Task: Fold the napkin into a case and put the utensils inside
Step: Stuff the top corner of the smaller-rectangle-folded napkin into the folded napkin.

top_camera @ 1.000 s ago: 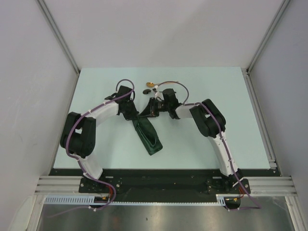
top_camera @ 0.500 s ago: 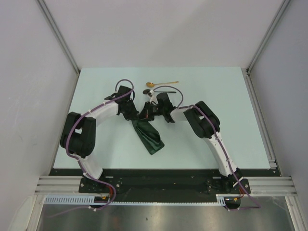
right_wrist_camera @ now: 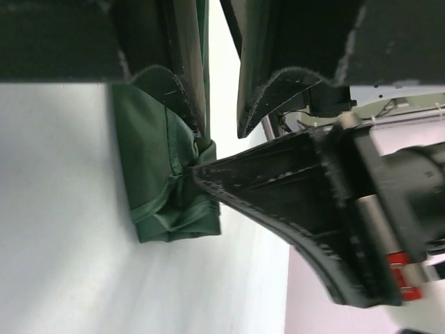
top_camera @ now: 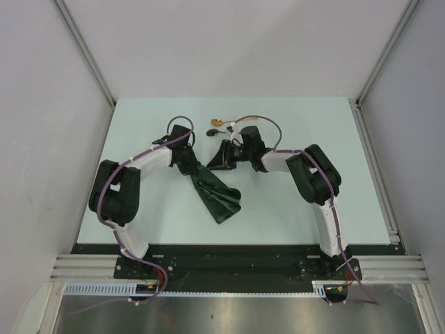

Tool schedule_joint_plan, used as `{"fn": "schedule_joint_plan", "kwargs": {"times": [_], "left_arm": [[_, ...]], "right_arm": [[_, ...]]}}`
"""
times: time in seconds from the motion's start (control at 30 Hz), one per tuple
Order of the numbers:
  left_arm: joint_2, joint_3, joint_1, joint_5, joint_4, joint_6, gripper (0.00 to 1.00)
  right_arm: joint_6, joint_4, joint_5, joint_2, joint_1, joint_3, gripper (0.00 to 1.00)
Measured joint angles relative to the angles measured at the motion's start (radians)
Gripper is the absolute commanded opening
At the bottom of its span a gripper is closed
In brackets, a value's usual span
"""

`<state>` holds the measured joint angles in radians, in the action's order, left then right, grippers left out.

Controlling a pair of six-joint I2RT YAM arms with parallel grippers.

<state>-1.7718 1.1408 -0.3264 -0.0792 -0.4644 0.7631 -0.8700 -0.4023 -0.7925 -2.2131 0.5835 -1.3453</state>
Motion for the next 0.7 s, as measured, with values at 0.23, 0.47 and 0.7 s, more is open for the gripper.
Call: {"fn": "schedule_joint_plan", "kwargs": {"times": [0.23, 0.47, 0.7], "left_arm": [[0.000, 0.000, 0.000, -0.001, 0.000, 0.000, 0.00], [0.002, -0.008, 0.000, -0.003, 0.009, 0.000, 0.00], [0.005, -0.019, 0.000, -0.004, 0.016, 0.000, 0.00]], "right_arm": [[0.075, 0.057, -0.002, 0.029, -0.009, 0.006, 0.14], [0.075, 0.059, 0.002, -0.051, 0.027, -0.020, 0.08], [0.042, 0.058, 0.054, -0.098, 0.077, -0.047, 0.05]]}}
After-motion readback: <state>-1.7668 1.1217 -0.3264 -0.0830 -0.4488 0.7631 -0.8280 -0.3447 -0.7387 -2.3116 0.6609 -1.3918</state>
